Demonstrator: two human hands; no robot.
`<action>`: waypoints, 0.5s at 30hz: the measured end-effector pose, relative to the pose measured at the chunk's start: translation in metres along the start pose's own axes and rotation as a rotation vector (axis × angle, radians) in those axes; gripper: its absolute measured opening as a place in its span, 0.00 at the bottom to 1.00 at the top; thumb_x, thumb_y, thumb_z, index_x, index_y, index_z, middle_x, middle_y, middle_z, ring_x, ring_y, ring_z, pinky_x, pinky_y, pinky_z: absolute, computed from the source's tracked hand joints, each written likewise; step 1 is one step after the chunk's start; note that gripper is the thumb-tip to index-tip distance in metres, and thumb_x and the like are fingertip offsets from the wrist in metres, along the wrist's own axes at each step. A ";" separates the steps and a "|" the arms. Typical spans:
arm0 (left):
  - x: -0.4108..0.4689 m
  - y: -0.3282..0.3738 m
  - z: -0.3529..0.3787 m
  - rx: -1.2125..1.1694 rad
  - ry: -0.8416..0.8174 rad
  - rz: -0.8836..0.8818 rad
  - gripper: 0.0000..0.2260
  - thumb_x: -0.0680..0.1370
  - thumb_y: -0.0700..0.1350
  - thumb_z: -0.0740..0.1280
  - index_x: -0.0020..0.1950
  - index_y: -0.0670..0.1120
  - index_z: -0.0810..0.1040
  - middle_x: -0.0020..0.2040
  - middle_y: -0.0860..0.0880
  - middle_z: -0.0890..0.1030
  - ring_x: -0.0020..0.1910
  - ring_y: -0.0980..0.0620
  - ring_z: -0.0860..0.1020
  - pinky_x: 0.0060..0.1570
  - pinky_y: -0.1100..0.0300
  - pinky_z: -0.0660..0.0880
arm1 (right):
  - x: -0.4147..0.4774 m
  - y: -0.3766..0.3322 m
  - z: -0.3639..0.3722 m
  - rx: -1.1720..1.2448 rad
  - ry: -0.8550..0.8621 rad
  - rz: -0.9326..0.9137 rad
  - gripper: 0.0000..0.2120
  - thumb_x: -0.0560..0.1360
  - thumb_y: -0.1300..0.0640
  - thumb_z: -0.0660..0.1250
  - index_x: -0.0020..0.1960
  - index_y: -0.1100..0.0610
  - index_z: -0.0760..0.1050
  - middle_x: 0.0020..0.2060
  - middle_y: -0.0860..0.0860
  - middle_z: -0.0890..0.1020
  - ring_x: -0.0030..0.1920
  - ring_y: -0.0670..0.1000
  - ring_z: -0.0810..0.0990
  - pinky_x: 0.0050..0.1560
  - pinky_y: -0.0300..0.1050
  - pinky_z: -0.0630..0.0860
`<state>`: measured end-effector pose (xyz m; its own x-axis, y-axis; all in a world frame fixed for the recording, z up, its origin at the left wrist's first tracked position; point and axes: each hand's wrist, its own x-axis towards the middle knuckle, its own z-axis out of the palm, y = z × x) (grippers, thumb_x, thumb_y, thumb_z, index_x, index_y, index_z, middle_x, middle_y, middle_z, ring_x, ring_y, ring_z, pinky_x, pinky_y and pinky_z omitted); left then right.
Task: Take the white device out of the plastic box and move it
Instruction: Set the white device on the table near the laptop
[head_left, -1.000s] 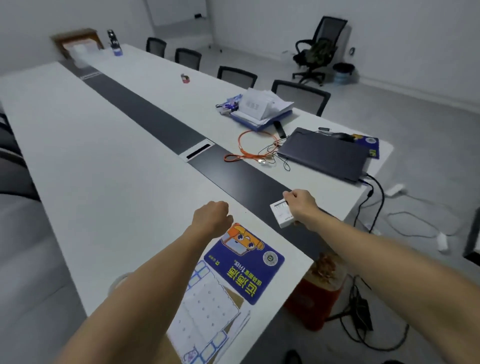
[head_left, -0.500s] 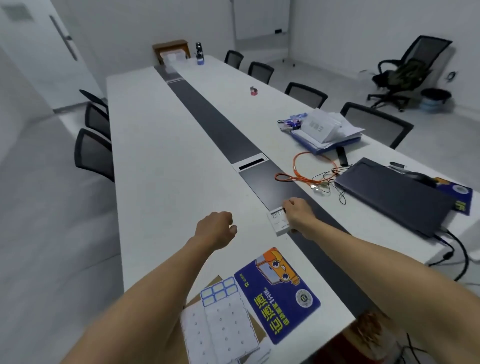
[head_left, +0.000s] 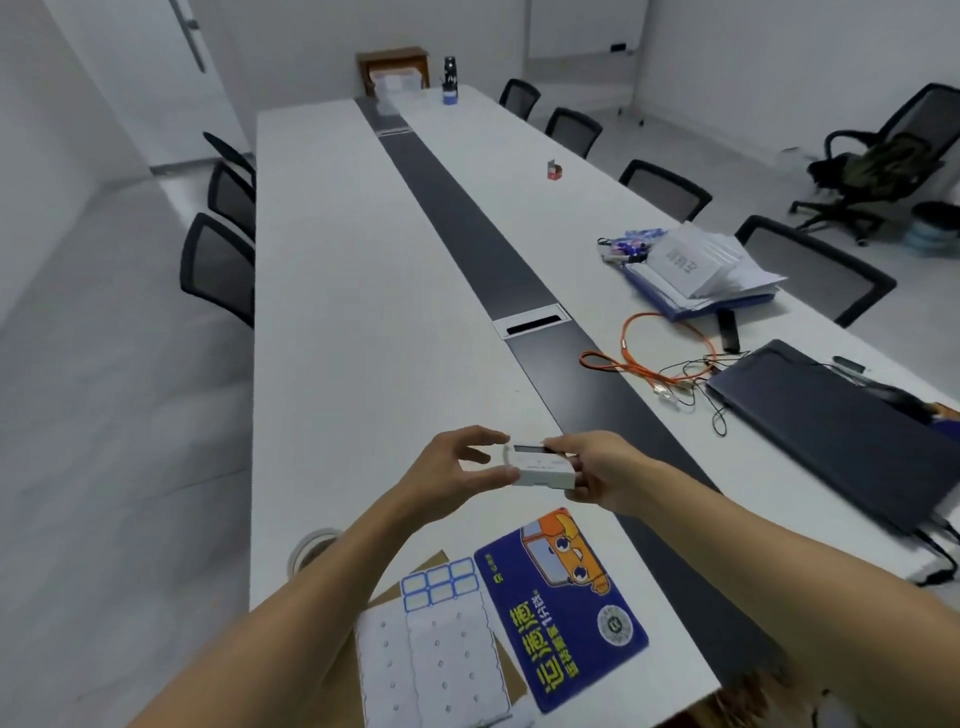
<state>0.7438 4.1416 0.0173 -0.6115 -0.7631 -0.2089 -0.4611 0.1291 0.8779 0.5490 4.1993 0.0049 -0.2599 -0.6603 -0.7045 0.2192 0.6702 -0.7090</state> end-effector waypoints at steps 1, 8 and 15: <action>-0.002 0.001 0.002 -0.045 0.000 -0.010 0.19 0.72 0.52 0.73 0.61 0.52 0.77 0.61 0.52 0.77 0.58 0.53 0.76 0.53 0.55 0.78 | 0.000 0.002 -0.001 0.012 -0.026 0.016 0.13 0.77 0.52 0.68 0.52 0.63 0.79 0.33 0.56 0.86 0.34 0.53 0.86 0.25 0.38 0.77; -0.006 0.004 0.011 -0.321 0.023 -0.090 0.13 0.73 0.46 0.72 0.56 0.43 0.79 0.50 0.44 0.83 0.50 0.47 0.82 0.52 0.55 0.80 | -0.005 0.012 -0.015 0.147 -0.306 0.085 0.16 0.77 0.55 0.67 0.59 0.65 0.75 0.44 0.61 0.83 0.37 0.54 0.84 0.27 0.38 0.79; -0.005 0.004 0.007 -0.551 0.076 -0.357 0.20 0.78 0.55 0.63 0.54 0.38 0.78 0.47 0.36 0.82 0.43 0.41 0.82 0.43 0.54 0.80 | -0.018 0.014 -0.030 -0.090 -0.422 -0.213 0.11 0.80 0.51 0.63 0.60 0.52 0.78 0.50 0.54 0.84 0.47 0.55 0.85 0.39 0.45 0.82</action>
<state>0.7408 4.1507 0.0191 -0.4256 -0.7441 -0.5149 -0.2180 -0.4680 0.8564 0.5286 4.2312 0.0087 0.1183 -0.8534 -0.5076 0.1157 0.5196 -0.8466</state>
